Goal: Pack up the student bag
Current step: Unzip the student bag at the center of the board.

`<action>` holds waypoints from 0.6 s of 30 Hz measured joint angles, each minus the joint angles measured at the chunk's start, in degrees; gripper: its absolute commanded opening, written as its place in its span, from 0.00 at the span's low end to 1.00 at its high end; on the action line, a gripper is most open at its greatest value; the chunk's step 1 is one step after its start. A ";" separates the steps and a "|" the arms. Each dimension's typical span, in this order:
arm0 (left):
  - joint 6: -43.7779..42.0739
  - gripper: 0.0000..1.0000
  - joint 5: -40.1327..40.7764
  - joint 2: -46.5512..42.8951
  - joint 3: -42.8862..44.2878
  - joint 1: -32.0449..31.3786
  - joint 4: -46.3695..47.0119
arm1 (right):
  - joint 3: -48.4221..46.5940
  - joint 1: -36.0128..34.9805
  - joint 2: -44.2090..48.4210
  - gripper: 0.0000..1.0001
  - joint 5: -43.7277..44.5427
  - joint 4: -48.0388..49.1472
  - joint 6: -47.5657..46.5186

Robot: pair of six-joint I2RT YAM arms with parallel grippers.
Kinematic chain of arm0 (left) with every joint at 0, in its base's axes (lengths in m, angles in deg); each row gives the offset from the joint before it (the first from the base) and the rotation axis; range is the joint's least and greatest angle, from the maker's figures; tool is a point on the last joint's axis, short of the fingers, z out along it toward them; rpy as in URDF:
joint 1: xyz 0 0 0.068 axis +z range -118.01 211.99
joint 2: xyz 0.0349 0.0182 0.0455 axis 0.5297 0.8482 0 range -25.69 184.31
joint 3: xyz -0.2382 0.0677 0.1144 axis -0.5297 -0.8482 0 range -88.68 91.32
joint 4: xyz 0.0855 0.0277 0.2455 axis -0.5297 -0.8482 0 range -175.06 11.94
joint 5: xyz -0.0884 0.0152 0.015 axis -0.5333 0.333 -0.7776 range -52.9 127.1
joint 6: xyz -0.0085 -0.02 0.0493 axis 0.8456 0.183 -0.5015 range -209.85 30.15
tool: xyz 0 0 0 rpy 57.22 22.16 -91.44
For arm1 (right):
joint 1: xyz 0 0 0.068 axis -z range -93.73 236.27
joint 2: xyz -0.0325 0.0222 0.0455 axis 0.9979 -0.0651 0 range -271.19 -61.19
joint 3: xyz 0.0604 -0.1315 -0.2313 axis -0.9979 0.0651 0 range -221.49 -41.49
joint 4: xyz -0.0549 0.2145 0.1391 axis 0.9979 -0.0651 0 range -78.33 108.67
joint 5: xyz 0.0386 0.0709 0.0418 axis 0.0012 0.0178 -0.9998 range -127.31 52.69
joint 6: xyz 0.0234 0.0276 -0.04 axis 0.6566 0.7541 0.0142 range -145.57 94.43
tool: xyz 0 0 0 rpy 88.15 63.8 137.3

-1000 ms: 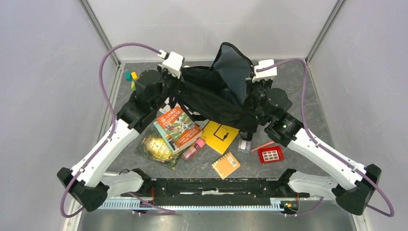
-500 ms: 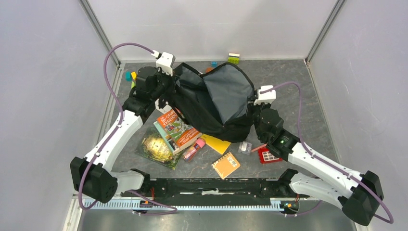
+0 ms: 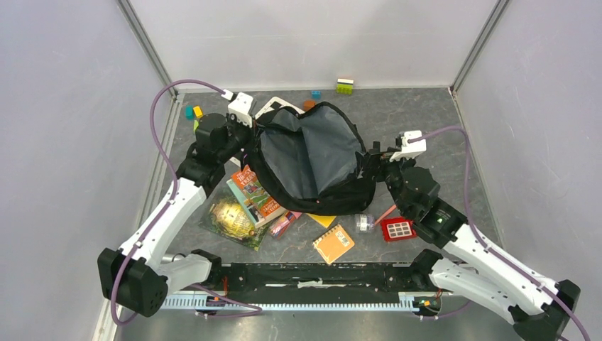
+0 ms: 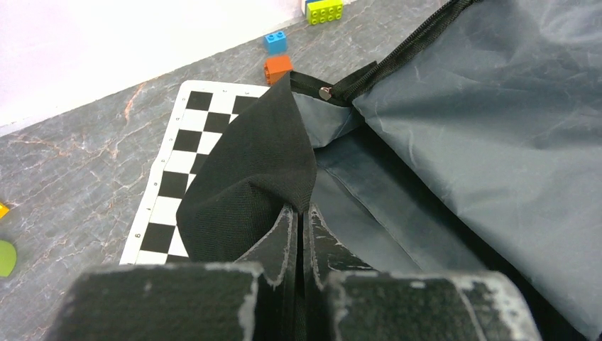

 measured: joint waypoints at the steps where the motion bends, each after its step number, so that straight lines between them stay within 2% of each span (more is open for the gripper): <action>1: 0.00 0.02 -0.22 -0.39 -0.02 0.00 0.02 | -0.92 0.00 0.37 0.98 -0.87 -0.61 -0.09; 7: 0.13 0.02 -1.25 -1.09 -0.07 0.00 0.74 | -9.42 0.00 -1.09 0.98 -9.62 -3.41 -1.92; 13: 0.83 0.02 -1.60 -1.09 -0.17 0.00 0.87 | -12.61 -0.02 -3.10 0.97 -22.40 -2.43 -3.17; 14: 1.18 0.02 -1.70 -1.09 -0.17 0.00 0.87 | -12.63 -0.17 -4.20 0.96 -26.88 -1.03 -3.26; 16: 1.75 0.02 -1.95 -1.09 -0.17 0.00 1.16 | -12.63 -1.22 -5.92 0.97 -30.77 0.55 -3.28; 18: 2.25 0.02 -1.99 -1.11 -0.17 0.00 1.40 | -12.63 -5.11 -8.57 0.98 -32.28 2.25 -3.78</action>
